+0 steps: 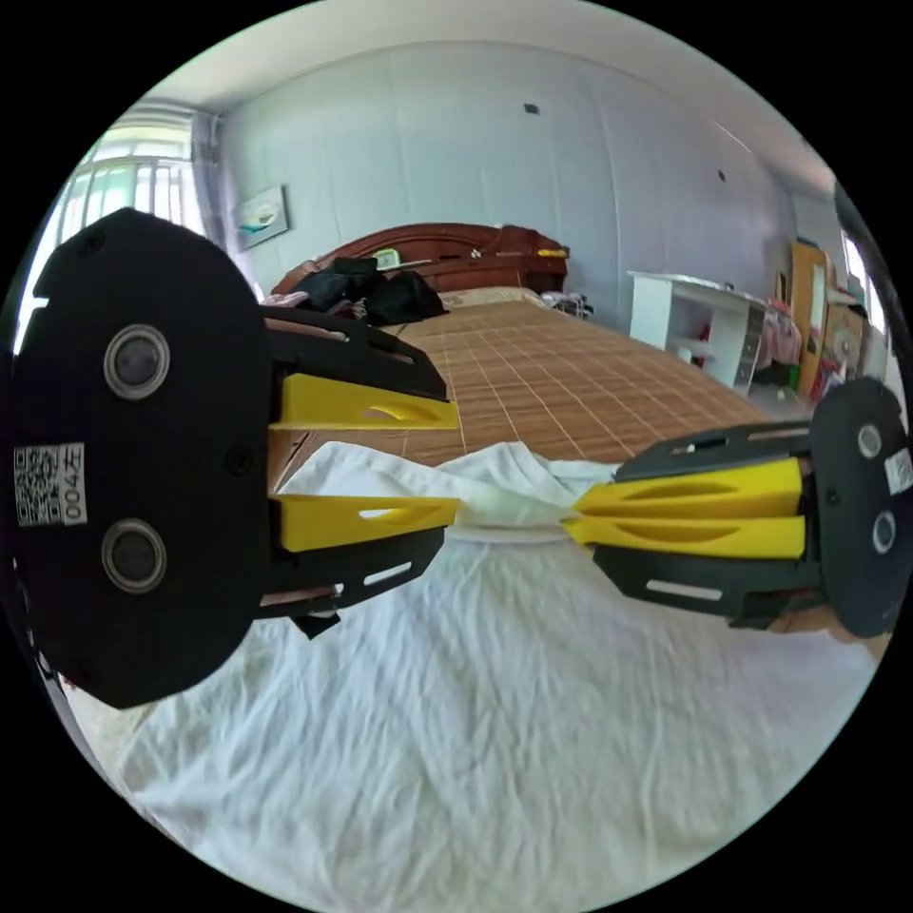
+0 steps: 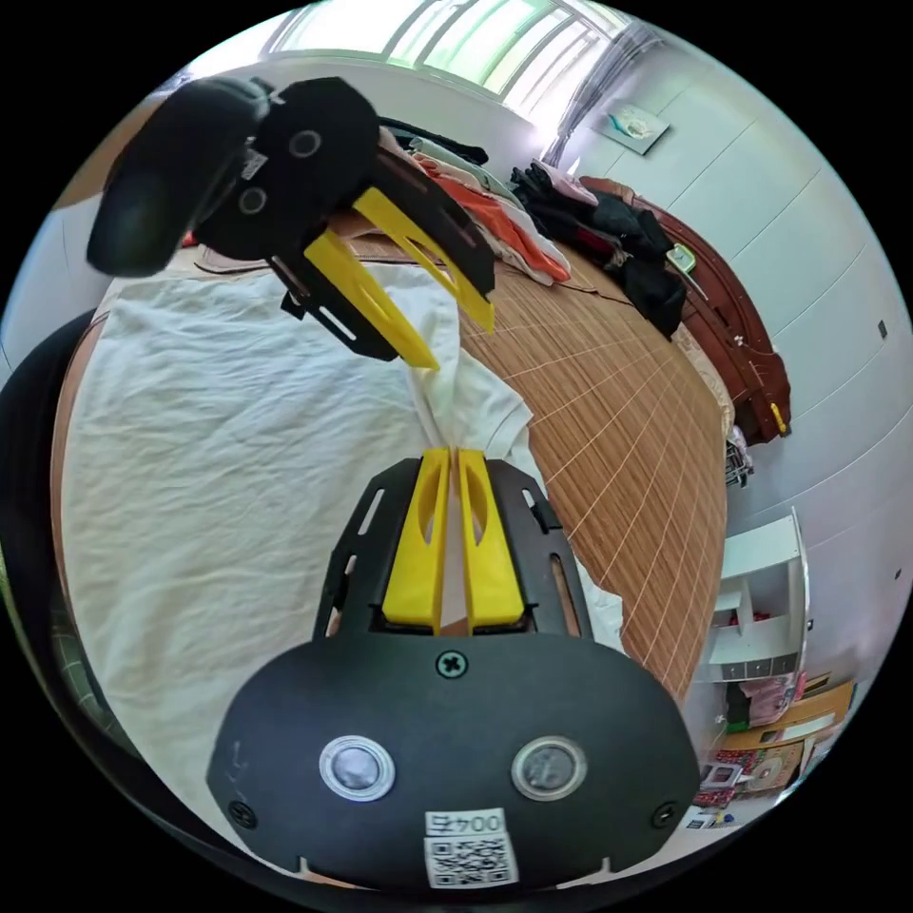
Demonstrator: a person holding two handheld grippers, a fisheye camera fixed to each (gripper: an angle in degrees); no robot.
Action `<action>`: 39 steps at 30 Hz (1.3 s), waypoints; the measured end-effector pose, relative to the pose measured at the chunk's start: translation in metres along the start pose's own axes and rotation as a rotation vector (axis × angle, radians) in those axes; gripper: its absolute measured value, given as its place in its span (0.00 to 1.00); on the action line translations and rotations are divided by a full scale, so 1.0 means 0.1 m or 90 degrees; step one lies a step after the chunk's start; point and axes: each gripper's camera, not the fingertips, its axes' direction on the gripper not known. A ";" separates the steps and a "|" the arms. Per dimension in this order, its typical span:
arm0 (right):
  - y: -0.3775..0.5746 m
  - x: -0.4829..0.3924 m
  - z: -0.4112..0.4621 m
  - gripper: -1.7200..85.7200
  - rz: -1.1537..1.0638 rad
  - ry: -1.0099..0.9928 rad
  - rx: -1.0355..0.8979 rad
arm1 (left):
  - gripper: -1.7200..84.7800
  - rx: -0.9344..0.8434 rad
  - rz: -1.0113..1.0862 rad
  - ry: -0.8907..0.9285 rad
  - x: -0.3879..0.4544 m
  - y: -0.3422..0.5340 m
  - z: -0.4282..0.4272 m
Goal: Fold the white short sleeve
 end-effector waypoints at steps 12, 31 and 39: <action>0.30 1.23 -0.03 0.09 0.215 -0.240 0.080 | 0.04 -0.028 -0.019 -0.016 0.41 -0.21 -0.01; -0.20 1.49 0.92 0.02 0.094 -0.458 -0.081 | 0.16 0.009 -0.070 -0.035 0.18 -0.19 -0.12; -0.23 0.67 0.60 0.02 -0.073 -0.230 -0.059 | 0.11 0.001 0.059 -0.024 0.15 -0.27 0.08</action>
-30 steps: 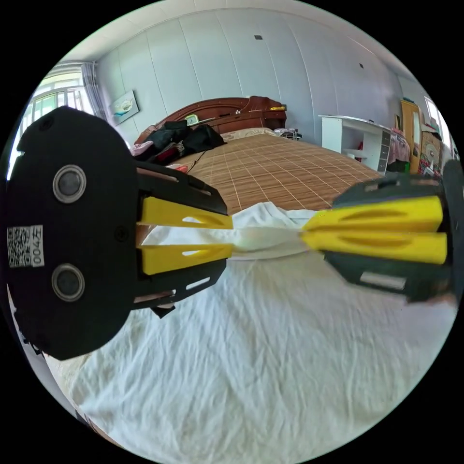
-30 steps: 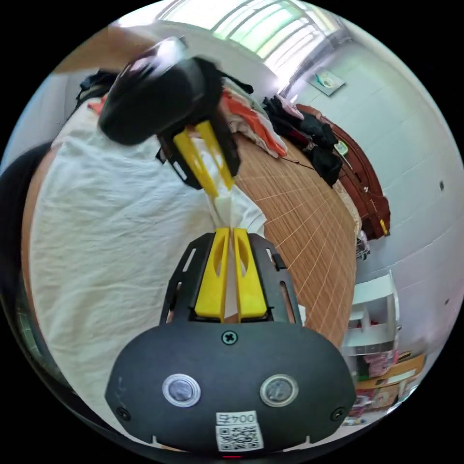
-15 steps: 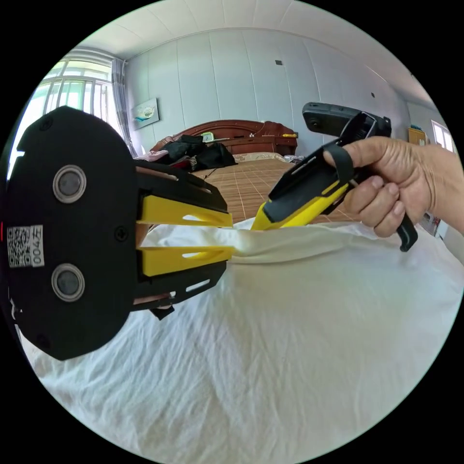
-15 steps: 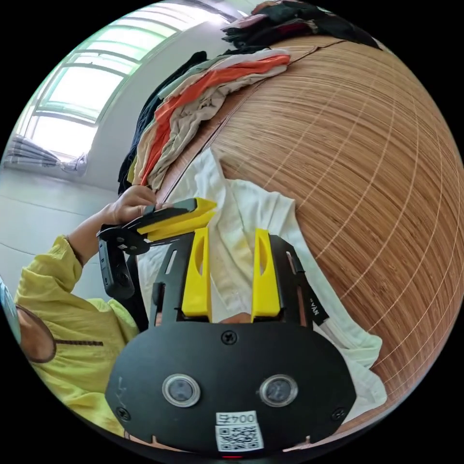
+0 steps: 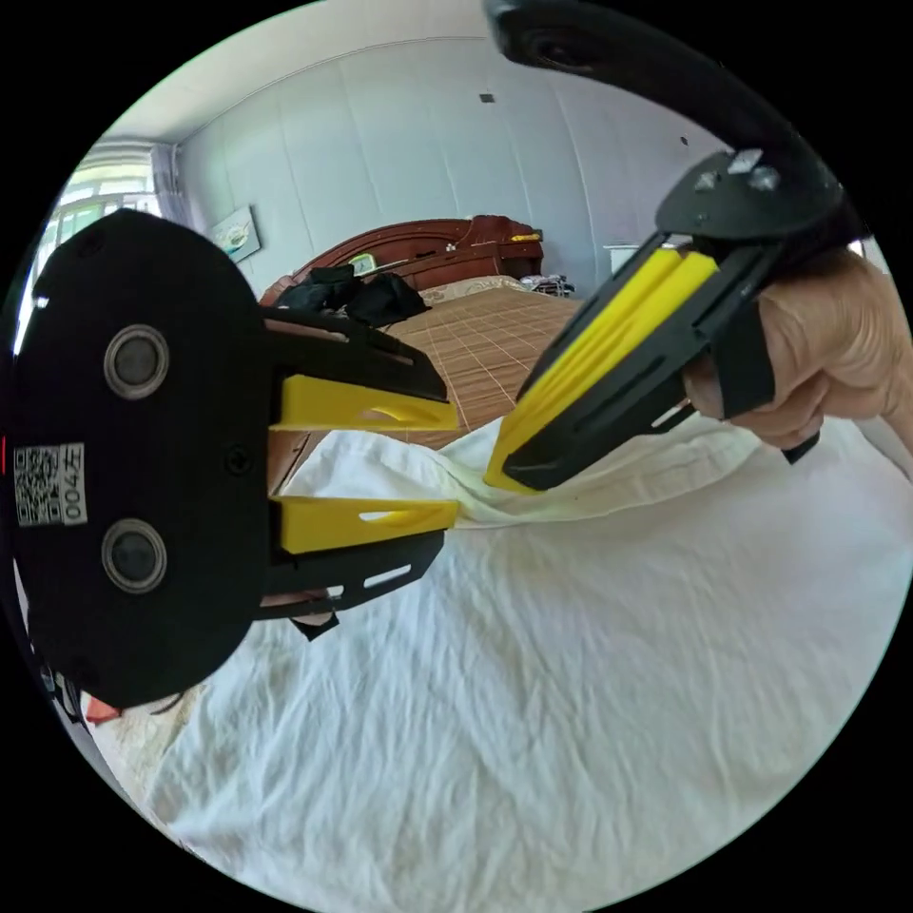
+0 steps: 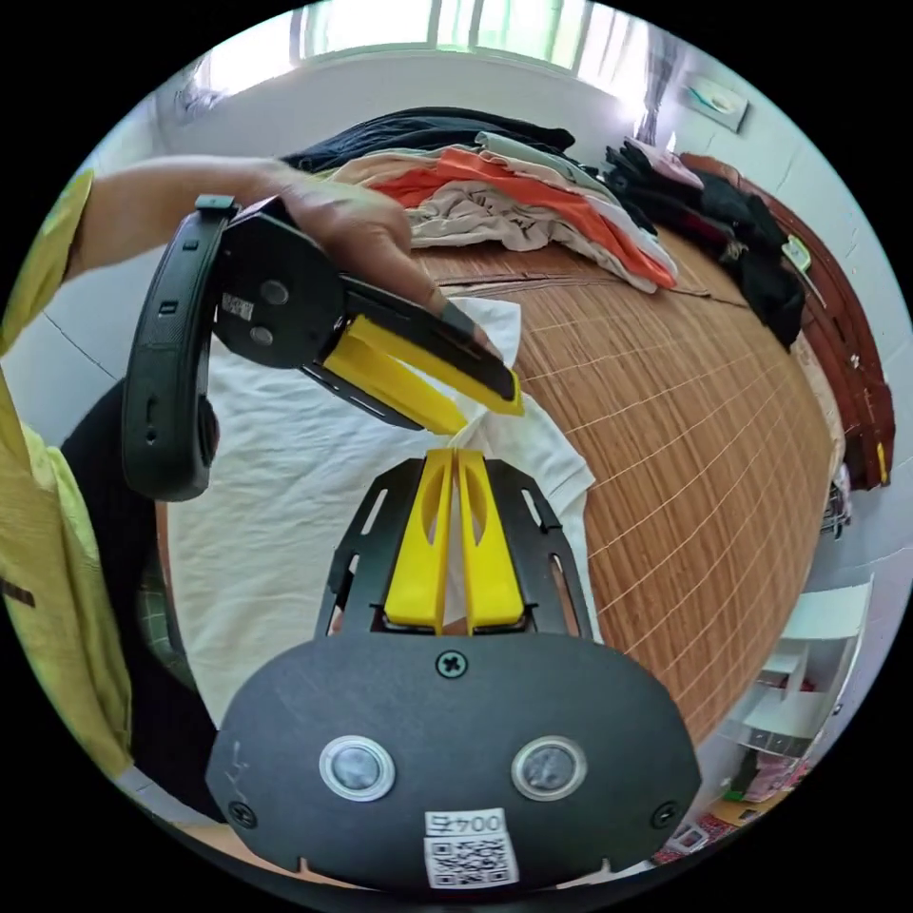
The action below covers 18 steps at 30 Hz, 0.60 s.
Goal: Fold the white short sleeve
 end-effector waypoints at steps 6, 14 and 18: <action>0.41 -0.01 -0.25 0.06 0.092 0.065 0.043 | 0.05 -0.030 -0.082 0.010 -0.32 0.19 0.11; 2.06 0.40 -0.45 0.11 0.402 0.082 0.054 | 0.04 -0.163 -0.238 0.096 -0.60 0.32 0.79; 2.46 0.23 -0.33 0.11 0.446 0.104 0.031 | 0.03 -0.267 -0.331 0.090 -0.73 0.50 1.08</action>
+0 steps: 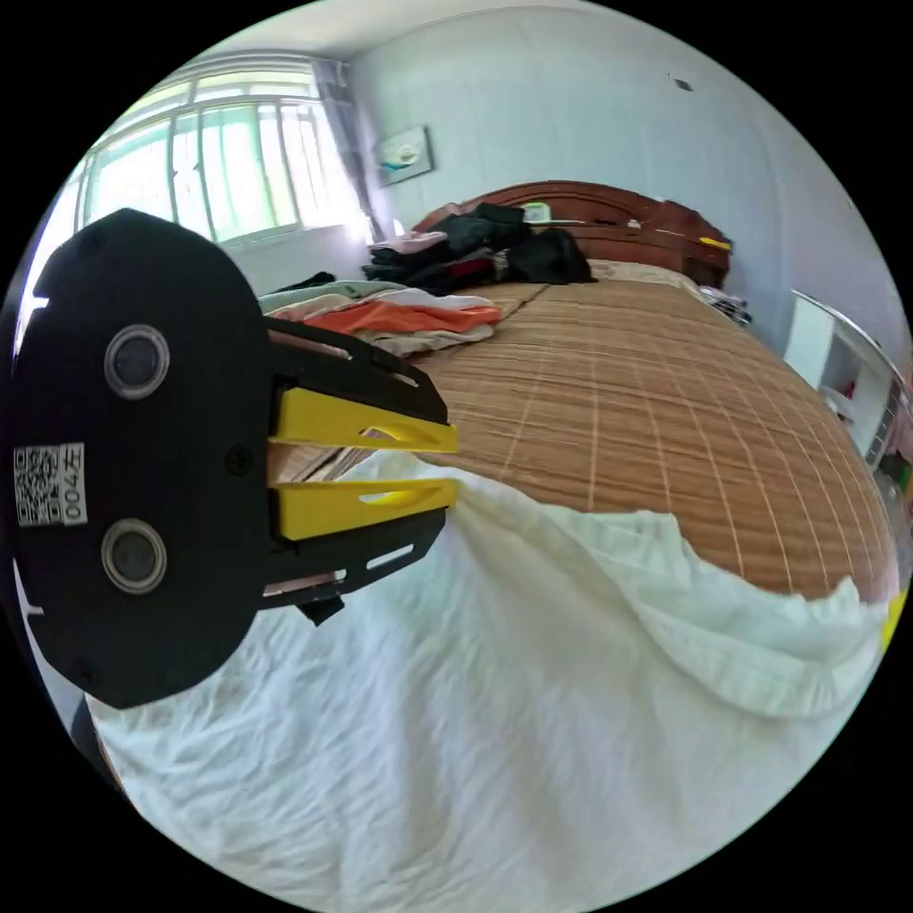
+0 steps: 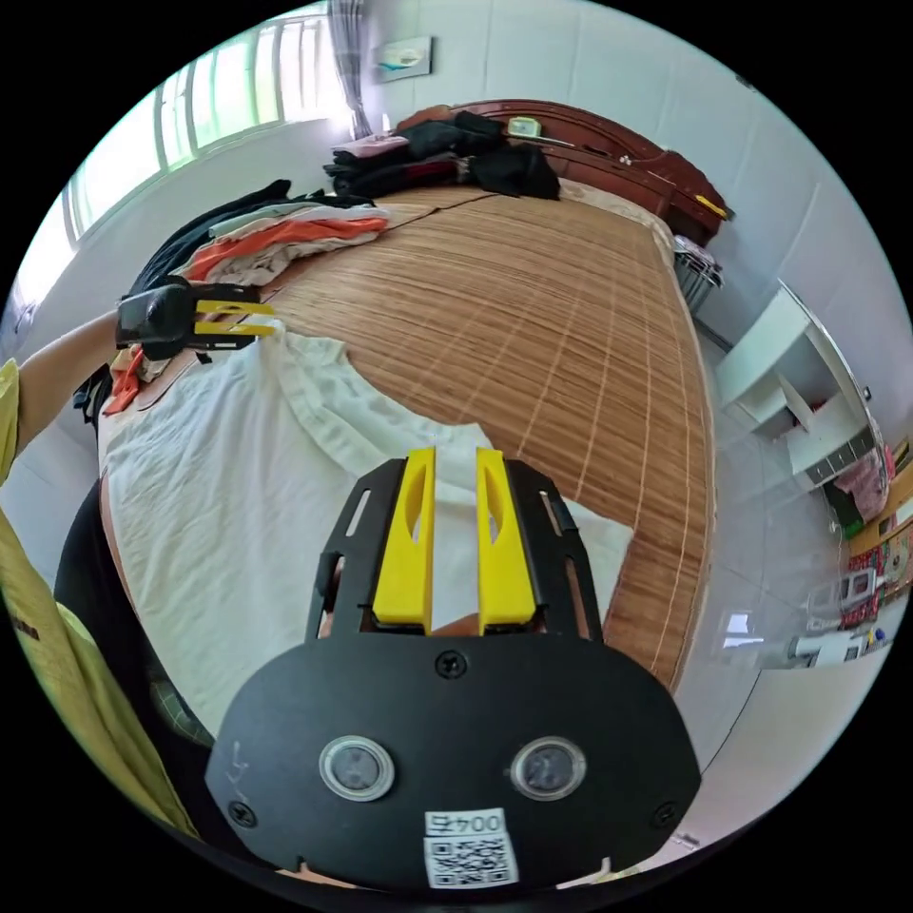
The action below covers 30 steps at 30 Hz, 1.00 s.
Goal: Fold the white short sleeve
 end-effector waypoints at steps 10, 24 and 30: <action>0.71 0.81 -0.15 0.12 0.167 0.010 -0.005 | 0.03 0.052 -0.050 0.022 0.30 0.53 -0.02; 0.81 1.04 0.28 0.03 0.386 0.025 -0.015 | 0.02 0.092 -0.186 0.088 0.05 0.78 0.29; 0.74 0.80 -0.01 0.06 0.367 0.100 0.066 | 0.02 0.112 -0.218 0.074 0.06 0.88 0.33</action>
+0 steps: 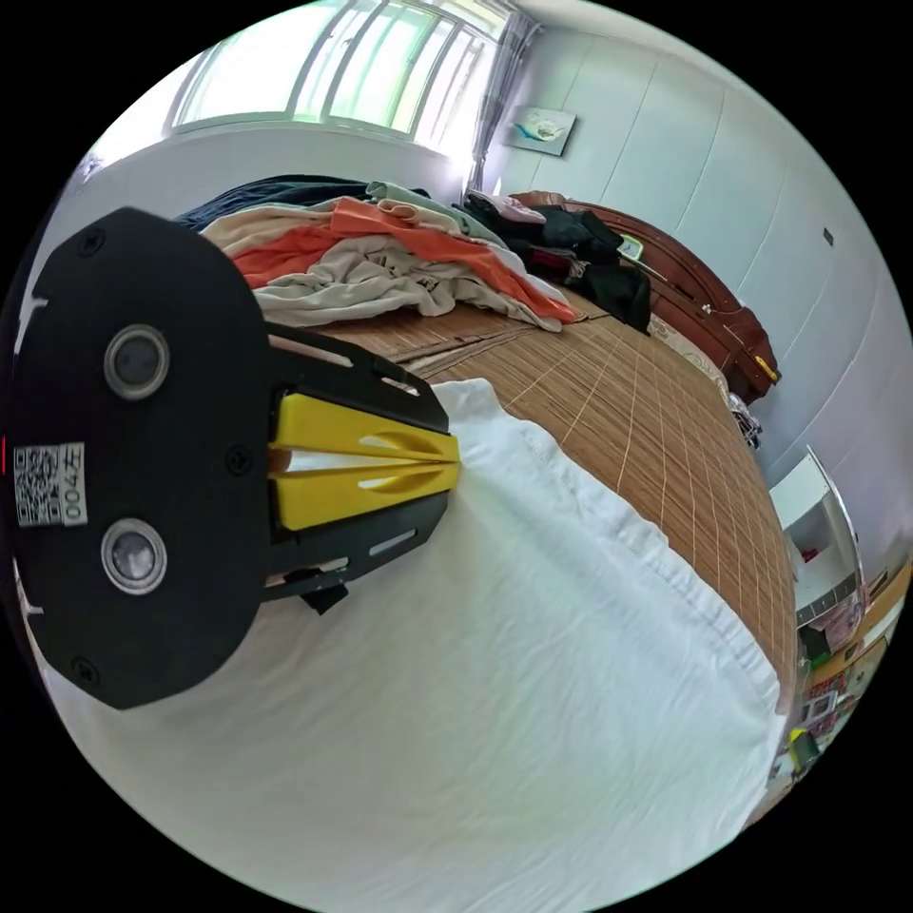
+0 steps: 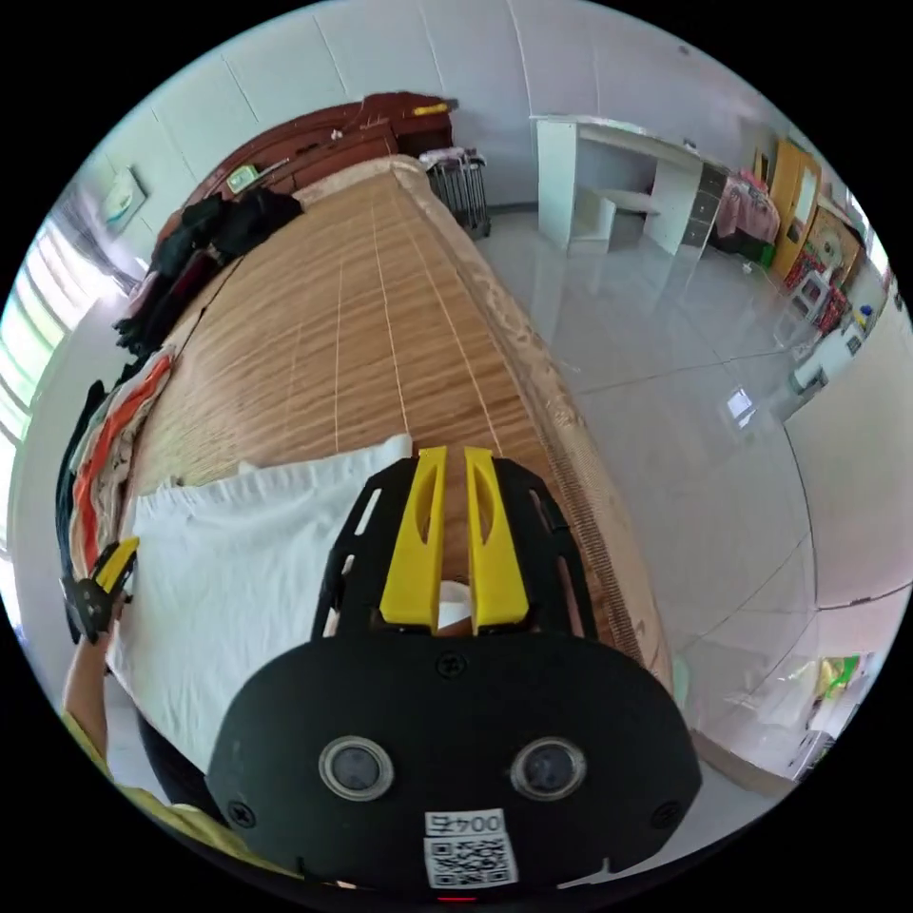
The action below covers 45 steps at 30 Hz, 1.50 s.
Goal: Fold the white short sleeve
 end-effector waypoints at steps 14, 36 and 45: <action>-0.59 -2.08 0.46 0.07 -0.553 -0.225 -0.143 | 0.02 0.025 0.022 -0.121 0.27 0.10 -0.03; -1.14 -1.48 0.45 0.11 -0.323 -0.220 -0.136 | 0.02 0.036 0.024 -0.161 0.43 0.09 -0.18; -0.93 -1.72 0.55 0.12 -0.476 -0.183 -0.185 | 0.02 0.037 0.023 -0.162 0.45 0.07 -0.27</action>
